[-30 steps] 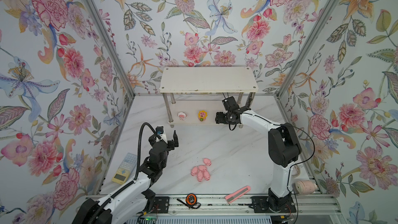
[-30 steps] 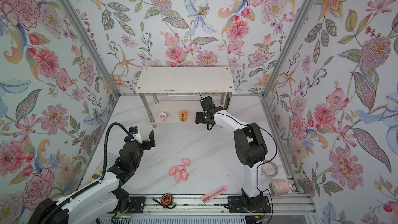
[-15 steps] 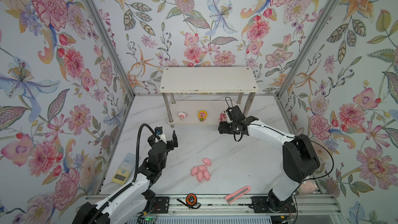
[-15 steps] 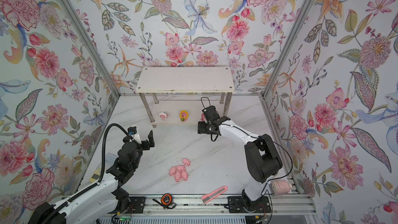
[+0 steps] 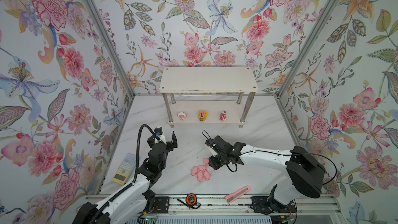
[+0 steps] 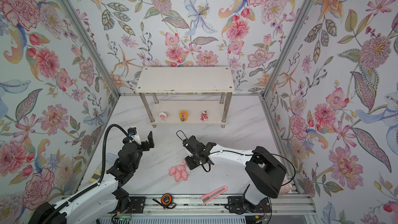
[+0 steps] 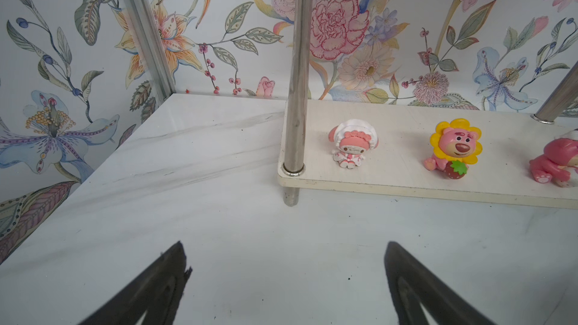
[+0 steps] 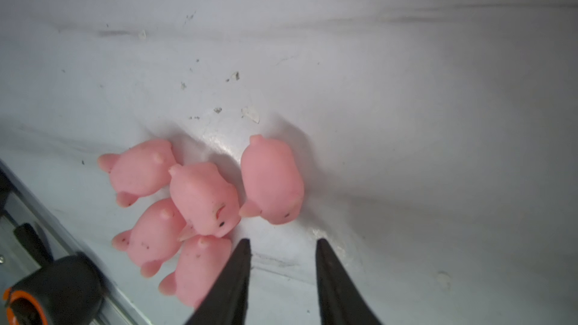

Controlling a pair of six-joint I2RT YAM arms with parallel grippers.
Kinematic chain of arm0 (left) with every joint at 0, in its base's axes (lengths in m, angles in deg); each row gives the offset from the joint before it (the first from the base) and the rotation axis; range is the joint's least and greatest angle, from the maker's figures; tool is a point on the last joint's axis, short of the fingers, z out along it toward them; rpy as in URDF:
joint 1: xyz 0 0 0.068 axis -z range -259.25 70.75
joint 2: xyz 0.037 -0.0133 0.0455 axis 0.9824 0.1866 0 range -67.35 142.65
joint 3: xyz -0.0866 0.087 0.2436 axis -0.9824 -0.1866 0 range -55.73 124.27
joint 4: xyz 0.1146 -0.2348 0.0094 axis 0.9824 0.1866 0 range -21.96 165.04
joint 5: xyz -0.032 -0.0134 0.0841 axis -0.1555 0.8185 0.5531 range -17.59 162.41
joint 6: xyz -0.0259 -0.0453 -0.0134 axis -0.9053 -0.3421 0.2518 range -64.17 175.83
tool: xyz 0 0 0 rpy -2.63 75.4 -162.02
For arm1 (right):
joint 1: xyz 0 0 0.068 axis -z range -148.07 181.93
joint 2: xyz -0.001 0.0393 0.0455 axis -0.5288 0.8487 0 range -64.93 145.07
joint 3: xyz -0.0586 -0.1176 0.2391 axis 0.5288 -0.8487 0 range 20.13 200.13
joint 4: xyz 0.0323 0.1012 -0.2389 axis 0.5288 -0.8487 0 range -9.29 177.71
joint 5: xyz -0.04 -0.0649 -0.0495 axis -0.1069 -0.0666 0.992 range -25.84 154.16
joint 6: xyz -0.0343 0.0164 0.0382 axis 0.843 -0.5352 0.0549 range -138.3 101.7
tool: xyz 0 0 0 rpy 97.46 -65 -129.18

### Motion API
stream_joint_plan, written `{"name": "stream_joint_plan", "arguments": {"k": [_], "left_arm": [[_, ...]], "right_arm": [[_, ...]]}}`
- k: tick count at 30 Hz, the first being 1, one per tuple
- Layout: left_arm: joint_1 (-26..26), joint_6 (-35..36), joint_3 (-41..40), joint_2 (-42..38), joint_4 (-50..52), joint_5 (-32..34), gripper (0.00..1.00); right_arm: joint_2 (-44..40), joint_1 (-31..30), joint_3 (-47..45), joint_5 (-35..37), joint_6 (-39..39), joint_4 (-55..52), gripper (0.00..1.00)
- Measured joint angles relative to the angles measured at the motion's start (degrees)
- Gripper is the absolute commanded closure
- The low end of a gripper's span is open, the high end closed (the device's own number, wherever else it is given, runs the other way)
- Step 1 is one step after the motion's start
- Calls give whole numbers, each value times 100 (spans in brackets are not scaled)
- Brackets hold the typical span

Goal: Organize plastic toys on shelves
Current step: Pick up the plastic toy from the center of the table.

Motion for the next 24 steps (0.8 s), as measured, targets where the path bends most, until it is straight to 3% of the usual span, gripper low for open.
{"name": "stream_joint_plan", "arguments": {"k": [4,7,24], "left_arm": [[0,0,0,9,0,0,1],[0,0,0,9,0,4,1],[-2,2,13,380,-70,-17,1]], "right_arm": [[166,-4,0,-2,109,26,38],[267,-4,7,-4,162,48,37],[625,-44,201,212,144,385,73]]}}
